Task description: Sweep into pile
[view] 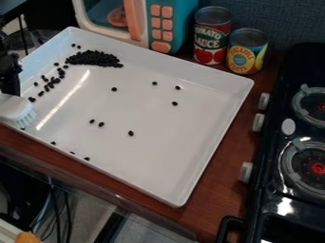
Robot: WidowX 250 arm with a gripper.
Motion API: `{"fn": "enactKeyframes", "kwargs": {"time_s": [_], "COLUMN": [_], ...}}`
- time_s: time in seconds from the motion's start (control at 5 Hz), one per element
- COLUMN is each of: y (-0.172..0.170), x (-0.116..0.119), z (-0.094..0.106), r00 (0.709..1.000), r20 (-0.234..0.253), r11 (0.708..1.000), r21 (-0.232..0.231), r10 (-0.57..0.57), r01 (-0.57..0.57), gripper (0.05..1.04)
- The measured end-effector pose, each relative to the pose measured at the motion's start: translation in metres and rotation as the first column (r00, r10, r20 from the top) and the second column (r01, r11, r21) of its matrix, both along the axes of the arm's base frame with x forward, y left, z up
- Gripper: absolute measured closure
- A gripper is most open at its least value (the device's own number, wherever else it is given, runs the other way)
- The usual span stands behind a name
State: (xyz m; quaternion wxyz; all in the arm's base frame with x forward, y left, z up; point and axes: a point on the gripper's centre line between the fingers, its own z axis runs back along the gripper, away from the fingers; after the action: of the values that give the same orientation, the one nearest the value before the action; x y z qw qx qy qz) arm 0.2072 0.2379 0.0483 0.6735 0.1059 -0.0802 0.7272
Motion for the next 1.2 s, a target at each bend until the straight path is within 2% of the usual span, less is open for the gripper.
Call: {"fn": "enactKeyframes", "kwargs": {"time_s": [0.6,0.8,1.0,1.2], "y": [0.022,0.021,0.023,0.019], "x": [0.022,0.026,0.033,0.042], "z": [-0.014,-0.023,-0.023,-0.025], "r00": [0.996,0.995,0.997,0.998], "r20": [-0.056,-0.068,-0.054,-0.038], "r11": [0.997,0.998,0.996,0.996], "r21": [0.008,0.026,0.066,0.084], "r10": [0.071,0.067,0.057,0.041], "r01": [-0.07,-0.065,-0.053,-0.038], "gripper": [0.349,0.349,0.349,0.349]}}
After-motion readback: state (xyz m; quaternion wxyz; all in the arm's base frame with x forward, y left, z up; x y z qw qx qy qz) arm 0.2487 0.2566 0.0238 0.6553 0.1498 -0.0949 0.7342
